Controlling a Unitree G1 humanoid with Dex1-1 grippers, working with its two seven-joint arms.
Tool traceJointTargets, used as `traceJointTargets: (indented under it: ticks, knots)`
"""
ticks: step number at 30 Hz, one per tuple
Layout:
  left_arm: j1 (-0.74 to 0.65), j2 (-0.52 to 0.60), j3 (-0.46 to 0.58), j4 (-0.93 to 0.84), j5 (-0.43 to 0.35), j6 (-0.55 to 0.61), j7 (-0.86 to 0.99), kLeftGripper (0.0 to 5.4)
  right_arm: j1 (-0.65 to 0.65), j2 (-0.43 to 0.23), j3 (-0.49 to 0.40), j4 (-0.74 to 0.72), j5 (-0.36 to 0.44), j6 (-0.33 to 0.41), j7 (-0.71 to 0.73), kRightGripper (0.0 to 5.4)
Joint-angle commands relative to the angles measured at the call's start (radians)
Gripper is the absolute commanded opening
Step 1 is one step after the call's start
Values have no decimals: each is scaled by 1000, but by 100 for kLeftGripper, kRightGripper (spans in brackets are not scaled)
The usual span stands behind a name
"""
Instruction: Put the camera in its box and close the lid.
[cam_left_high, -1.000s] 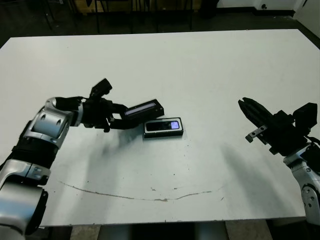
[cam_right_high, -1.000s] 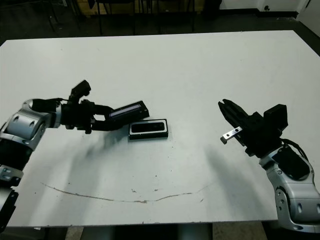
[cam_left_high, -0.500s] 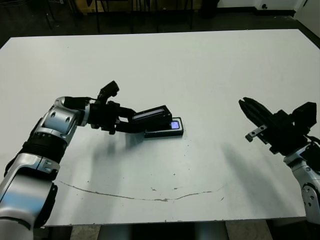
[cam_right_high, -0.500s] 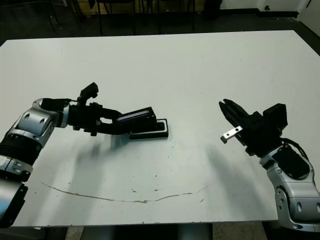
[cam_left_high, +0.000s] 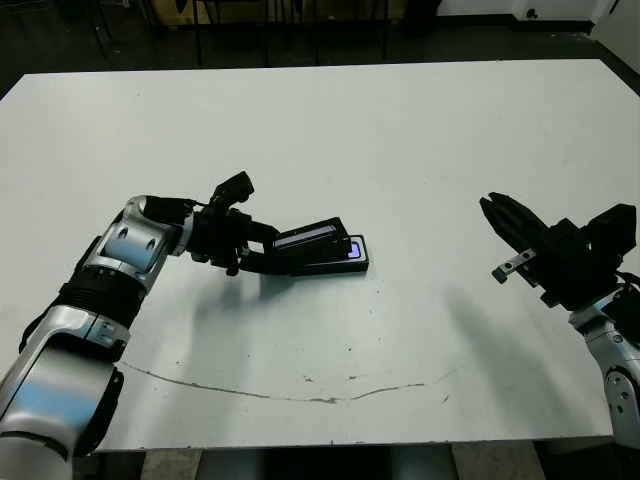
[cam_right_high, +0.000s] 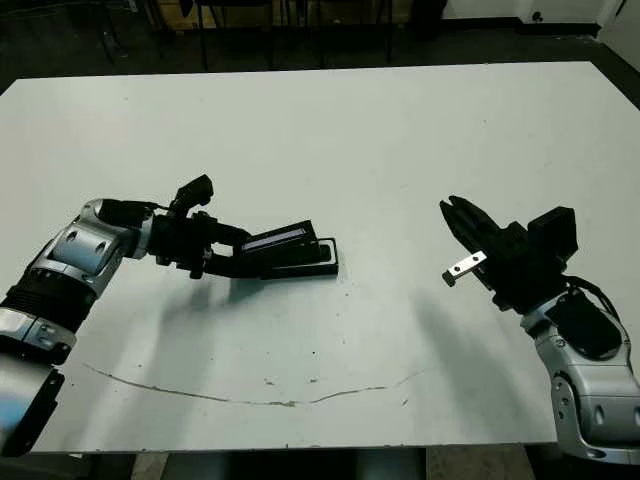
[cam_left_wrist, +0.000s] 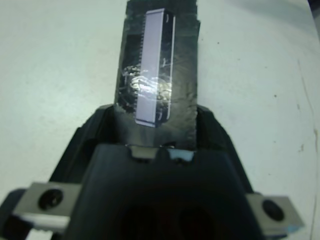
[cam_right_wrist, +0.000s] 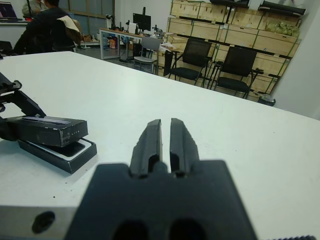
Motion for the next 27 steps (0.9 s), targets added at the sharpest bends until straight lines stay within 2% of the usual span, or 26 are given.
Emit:
traceJointTargets:
  ticks: [1, 5, 9, 12, 17, 20, 23, 27]
  knots:
    - [19, -26, -37, 29, 21, 1, -28, 273, 11, -10, -3, 8, -3, 10, 1, 0]
    - [22, -35, -52, 43, 36, -10, -21, 273, 11, -9, -1, 18, -17, -5, -1, 0]
    - [30, -36, -66, 24, 56, -15, -9, 273, 16, -10, -4, -9, -13, 25, -12, 0]
    - [31, -46, -68, 32, 56, -11, -14, 273, 9, -1, -7, 27, -2, -9, 10, 0]
    - [33, -58, -74, 31, 69, -34, -6, 273, 10, -11, -5, 8, -2, 22, -2, 0]
    - [27, -70, -75, 27, 73, -29, 4, 273, 8, -12, -2, 20, -22, -5, 0, 0]
    - [25, -82, -72, 25, 73, -35, 9, 273, 2, 1, -5, 51, -7, -26, 17, 0]
    - [21, -92, -93, 8, 105, -52, 33, 273, 9, -14, -3, 11, -21, 3, -1, 0]
